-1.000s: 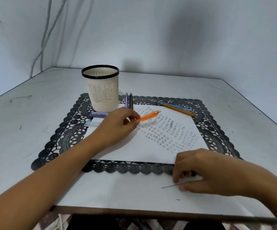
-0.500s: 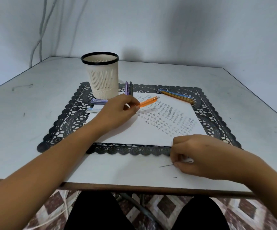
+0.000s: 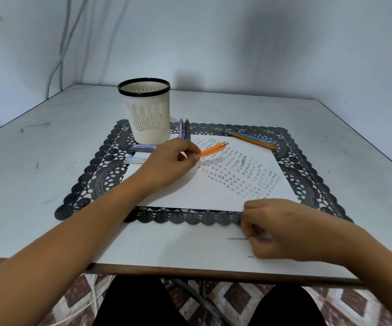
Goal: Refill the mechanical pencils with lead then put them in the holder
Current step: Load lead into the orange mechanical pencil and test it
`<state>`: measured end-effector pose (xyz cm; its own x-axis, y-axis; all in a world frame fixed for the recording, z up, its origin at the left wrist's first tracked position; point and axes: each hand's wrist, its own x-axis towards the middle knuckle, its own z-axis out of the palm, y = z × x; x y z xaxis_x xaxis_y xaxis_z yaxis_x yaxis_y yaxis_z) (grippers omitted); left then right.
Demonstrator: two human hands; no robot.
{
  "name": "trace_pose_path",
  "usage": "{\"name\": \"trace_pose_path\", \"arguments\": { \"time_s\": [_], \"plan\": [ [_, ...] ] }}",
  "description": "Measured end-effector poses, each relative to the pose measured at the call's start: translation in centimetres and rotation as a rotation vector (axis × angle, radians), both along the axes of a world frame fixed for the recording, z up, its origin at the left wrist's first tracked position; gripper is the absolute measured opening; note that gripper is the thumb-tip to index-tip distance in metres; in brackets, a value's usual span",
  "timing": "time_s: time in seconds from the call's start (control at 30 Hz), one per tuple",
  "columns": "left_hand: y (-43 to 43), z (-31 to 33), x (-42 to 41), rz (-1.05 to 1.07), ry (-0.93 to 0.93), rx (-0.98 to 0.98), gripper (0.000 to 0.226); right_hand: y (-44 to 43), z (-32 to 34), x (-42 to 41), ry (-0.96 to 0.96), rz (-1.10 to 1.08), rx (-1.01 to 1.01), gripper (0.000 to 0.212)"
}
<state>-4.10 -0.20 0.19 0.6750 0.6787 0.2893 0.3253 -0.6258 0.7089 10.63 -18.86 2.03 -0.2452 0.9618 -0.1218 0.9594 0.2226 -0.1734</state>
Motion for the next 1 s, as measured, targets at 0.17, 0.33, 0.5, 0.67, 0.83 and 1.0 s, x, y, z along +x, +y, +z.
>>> {"name": "trace_pose_path", "arguments": {
  "time_s": [0.17, 0.33, 0.5, 0.67, 0.83, 1.0],
  "plan": [
    [0.0, 0.0, 0.0, -0.005, -0.006, 0.001, 0.007, 0.1, -0.4, 0.4, 0.033, 0.015, 0.030, 0.008],
    [0.0, -0.1, 0.0, -0.008, -0.003, 0.004, 0.007, 0.4, 0.1, 0.6, 0.089, 0.007, 0.029, 0.010],
    [0.0, -0.1, 0.0, -0.005, -0.008, 0.007, 0.007, 1.4, 1.6, 0.6, 0.215, -0.078, 0.032, 0.011],
    [-0.1, 0.0, -0.1, -0.001, -0.037, -0.025, 0.007, 3.7, 2.2, 0.5, 0.383, -0.156, 0.051, 0.011],
    [0.2, 0.3, -0.2, 0.039, -0.081, -0.092, 0.007, 6.5, 1.6, 1.5, 0.614, -0.213, 0.018, 0.021],
    [0.5, 0.5, -0.3, 0.077, -0.152, -0.164, 0.009, 8.5, 1.6, 2.9, 0.851, -0.247, -0.027, 0.019]
  ]
}}
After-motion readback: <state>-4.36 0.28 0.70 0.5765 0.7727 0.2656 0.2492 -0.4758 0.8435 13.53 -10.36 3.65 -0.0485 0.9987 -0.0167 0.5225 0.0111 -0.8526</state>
